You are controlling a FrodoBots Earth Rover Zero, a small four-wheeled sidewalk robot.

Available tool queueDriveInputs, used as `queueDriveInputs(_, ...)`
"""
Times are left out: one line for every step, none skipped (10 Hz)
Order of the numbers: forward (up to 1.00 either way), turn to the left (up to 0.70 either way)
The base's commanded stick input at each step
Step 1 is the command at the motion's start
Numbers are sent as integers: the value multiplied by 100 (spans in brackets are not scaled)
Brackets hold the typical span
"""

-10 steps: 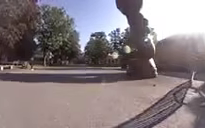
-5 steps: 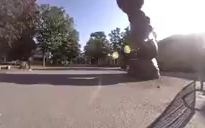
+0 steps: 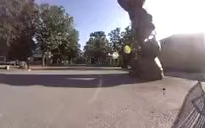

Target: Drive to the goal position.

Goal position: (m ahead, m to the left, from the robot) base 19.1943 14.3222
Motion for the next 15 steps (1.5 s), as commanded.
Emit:
queueDriveInputs(60,0)
queueDriveInputs(60,0)
queueDriveInputs(60,0)
queueDriveInputs(60,0)
queueDriveInputs(60,0)
queueDriveInputs(60,0)
queueDriveInputs(60,0)
queueDriveInputs(60,0)
queueDriveInputs(60,0)
queueDriveInputs(60,0)
queueDriveInputs(60,0)
queueDriveInputs(60,0)
queueDriveInputs(60,0)
queueDriveInputs(60,0)
queueDriveInputs(60,0)
